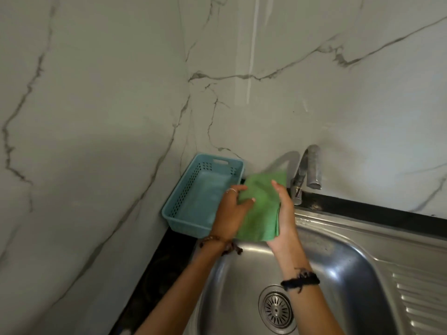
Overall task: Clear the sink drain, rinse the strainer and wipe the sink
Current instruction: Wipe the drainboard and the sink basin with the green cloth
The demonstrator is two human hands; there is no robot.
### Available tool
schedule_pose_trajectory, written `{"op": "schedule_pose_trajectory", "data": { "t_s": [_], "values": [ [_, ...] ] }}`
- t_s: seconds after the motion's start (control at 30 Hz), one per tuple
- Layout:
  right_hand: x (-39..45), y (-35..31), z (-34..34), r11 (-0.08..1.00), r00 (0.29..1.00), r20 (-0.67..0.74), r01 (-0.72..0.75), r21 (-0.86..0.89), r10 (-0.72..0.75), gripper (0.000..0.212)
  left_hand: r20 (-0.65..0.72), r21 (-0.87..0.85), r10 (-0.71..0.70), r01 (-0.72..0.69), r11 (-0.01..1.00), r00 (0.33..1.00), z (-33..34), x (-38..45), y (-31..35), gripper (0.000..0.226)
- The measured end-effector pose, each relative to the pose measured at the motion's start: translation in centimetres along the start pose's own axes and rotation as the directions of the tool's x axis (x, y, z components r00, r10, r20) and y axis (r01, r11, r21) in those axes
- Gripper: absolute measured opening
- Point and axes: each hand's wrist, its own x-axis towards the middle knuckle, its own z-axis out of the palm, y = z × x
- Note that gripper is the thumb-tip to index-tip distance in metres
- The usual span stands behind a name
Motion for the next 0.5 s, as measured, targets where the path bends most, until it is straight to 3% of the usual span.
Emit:
{"op": "schedule_pose_trajectory", "data": {
  "t_s": [0.1, 0.17, 0.23, 0.33, 0.43, 0.5],
  "values": [
    [-0.3, 1.8, -2.6, 0.996, 0.987, -0.150, -0.052, 0.070, 0.062, 0.037, 0.136, 0.435, 0.003, -0.063, 0.898, 0.991, 2.0, -1.9, -1.6, 0.044],
    [-0.4, 2.7, -4.2, 0.995, 0.975, -0.200, -0.089, 0.034, 0.094, 0.032, 0.151, 0.654, 0.076, -0.157, 0.740, 0.986, 2.1, -2.7, -2.4, 0.043],
    [-0.2, 3.6, -5.5, 0.991, 0.964, -0.238, -0.126, -0.037, 0.114, 0.028, 0.115, 0.826, 0.242, -0.228, 0.515, 0.963, 1.6, -2.9, -3.4, 0.041],
    [1.1, 4.9, -7.4, 0.957, 0.942, -0.310, -0.196, -0.212, 0.125, 0.026, 0.045, 0.941, 0.351, -0.158, 0.299, 0.935, 0.7, -2.5, -5.7, 0.059],
    [2.9, 6.0, -8.0, 0.882, 0.953, -0.292, -0.207, -0.423, 0.083, 0.025, -0.018, 0.962, 0.334, -0.075, 0.264, 0.942, -0.5, -1.8, -8.0, 0.071],
    [4.3, 6.4, -8.0, 0.823, 0.976, -0.215, -0.095, -0.561, -0.033, 0.035, -0.039, 0.958, 0.335, -0.060, 0.282, 0.941, -1.2, -1.4, -8.8, 0.061]
  ]
}}
